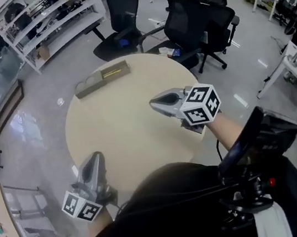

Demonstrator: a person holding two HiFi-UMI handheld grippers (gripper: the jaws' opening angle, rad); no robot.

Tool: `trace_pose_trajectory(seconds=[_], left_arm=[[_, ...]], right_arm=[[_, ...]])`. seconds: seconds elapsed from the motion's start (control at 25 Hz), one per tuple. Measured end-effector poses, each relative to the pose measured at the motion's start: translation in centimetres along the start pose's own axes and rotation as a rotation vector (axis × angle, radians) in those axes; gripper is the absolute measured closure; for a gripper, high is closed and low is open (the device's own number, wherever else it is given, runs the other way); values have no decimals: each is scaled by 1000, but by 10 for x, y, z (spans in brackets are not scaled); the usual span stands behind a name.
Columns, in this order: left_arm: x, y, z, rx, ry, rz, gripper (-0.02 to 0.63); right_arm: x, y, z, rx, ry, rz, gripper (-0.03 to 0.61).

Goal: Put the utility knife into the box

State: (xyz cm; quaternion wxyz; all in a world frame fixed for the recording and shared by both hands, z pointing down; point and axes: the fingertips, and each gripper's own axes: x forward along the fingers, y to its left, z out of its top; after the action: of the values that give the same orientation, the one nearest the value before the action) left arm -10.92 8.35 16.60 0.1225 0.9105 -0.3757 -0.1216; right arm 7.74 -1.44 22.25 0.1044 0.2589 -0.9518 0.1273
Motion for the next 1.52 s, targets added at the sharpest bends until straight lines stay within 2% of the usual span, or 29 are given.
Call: trace_pose_trajectory(seconds=[0.2, 0.4, 0.68, 1.0, 1.52], left_arm=[[30, -56, -23, 9, 52, -24, 617], [32, -71, -24, 33, 61, -53, 617], [-7, -45, 0, 53, 47, -70, 617], [-40, -8, 15, 32, 17, -67, 617], [-43, 15, 11, 11, 7, -70, 617]], right_arm=[[-57, -9, -9, 17, -38, 8, 566], [-71, -1, -11, 15, -63, -3, 566], [-50, 39, 13, 5, -116, -47, 566], [-13, 76, 21, -56, -88, -59, 568], [6, 69, 15, -44, -72, -65, 566]])
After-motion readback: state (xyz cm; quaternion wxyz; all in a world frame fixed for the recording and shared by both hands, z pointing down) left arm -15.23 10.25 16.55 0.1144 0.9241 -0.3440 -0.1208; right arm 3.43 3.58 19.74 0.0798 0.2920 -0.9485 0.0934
